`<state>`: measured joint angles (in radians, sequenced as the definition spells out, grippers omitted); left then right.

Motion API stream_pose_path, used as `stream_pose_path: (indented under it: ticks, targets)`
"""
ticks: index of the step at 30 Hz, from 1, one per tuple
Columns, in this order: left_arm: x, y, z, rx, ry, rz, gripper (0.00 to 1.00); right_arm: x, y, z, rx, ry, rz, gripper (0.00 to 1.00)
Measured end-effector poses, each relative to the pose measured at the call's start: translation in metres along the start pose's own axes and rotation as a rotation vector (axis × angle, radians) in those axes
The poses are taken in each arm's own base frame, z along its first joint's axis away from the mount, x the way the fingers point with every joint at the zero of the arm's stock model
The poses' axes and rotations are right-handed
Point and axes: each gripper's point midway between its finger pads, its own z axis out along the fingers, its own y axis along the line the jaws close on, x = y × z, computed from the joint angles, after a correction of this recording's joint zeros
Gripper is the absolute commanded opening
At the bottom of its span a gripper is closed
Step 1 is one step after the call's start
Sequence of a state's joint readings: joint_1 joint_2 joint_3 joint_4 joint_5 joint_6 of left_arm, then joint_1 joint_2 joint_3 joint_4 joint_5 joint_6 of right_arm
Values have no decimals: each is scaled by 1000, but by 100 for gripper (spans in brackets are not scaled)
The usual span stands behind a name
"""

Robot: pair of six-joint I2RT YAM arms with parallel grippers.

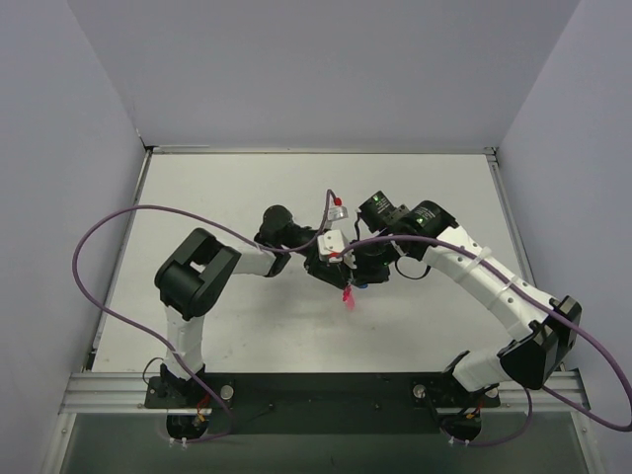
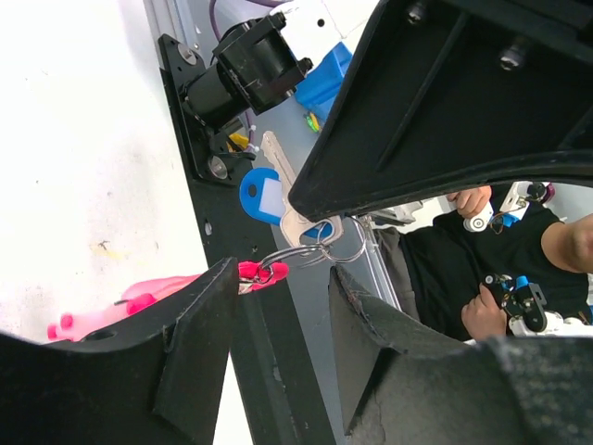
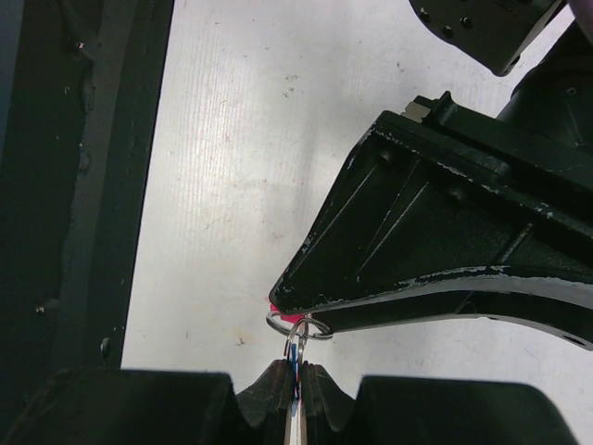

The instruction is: Remove the keys from the keyring

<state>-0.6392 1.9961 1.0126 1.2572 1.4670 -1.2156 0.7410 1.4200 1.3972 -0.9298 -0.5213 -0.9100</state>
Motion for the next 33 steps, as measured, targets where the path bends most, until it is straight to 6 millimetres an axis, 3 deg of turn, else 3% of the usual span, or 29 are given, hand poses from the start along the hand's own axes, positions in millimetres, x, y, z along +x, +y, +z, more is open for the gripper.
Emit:
stream_pose_path:
  ticks: [11, 13, 15, 18, 21, 25, 30, 33]
  targets:
    - [-19, -5, -12, -22, -55, 7, 58, -1, -1, -7, 29, -5, -10, 0]
    - [-25, -4, -16, -34, -78, 43, 67, -1, -1, -8, 33, -1, -10, 0]
    - [-36, 1, -21, -83, -121, 101, 72, 0, -2, -8, 37, 0, -10, 0]
    - [-74, 9, -27, -293, -206, 271, 73, 0, -2, -11, 48, 0, -11, 0]
    - [-86, -16, -30, -359, -193, 458, 73, -1, -2, -13, 56, -2, -14, 0]
    - [-84, -19, -34, -385, -168, 542, 73, -1, -1, -14, 58, -1, -8, 0]
    - [-58, 13, -34, -380, -123, 450, 73, -4, -2, -21, 68, -4, -11, 0]
    - [-49, 21, -31, -369, -105, 423, 73, -8, -3, -29, 78, -2, -21, 0]
